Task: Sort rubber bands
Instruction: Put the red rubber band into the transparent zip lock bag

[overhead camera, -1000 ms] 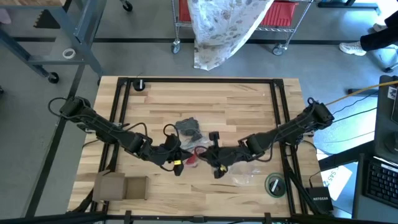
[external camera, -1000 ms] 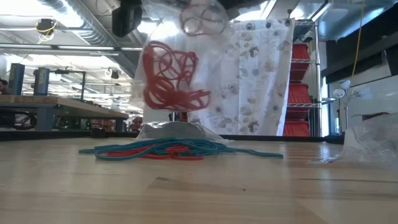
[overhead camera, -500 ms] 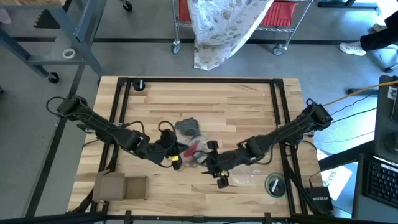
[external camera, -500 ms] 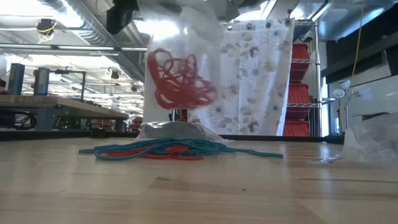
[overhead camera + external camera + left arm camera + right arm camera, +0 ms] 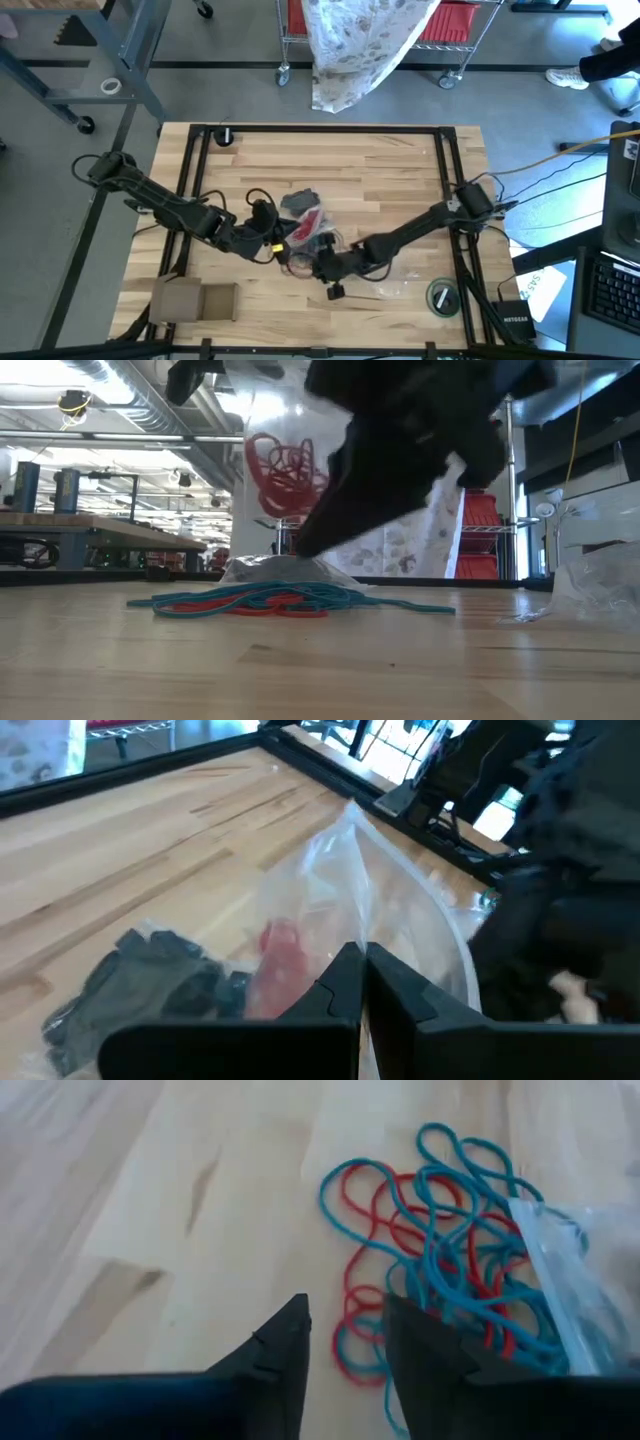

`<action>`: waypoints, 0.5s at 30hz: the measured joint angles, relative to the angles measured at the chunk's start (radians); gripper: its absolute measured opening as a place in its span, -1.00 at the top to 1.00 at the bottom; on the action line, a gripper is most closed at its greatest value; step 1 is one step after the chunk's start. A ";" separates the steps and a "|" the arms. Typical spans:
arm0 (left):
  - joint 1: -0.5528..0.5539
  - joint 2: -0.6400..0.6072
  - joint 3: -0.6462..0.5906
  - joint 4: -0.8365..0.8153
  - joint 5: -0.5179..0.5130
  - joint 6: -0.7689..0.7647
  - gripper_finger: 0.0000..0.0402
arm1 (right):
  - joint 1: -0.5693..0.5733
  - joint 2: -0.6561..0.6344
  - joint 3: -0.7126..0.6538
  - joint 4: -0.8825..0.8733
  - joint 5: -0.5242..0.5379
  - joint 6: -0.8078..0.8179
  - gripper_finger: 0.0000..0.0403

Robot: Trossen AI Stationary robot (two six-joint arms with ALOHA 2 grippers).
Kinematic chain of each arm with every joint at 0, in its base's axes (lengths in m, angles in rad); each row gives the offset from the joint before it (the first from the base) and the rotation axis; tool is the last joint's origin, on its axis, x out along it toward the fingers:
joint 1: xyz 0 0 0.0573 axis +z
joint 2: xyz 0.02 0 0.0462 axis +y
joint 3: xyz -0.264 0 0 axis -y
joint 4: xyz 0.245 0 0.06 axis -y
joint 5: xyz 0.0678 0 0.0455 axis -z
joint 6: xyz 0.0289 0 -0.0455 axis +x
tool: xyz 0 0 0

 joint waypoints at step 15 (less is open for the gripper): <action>-0.010 0.000 0.000 -0.017 0.000 -0.047 1.00 | -0.023 0.090 0.002 0.040 -0.066 0.000 0.64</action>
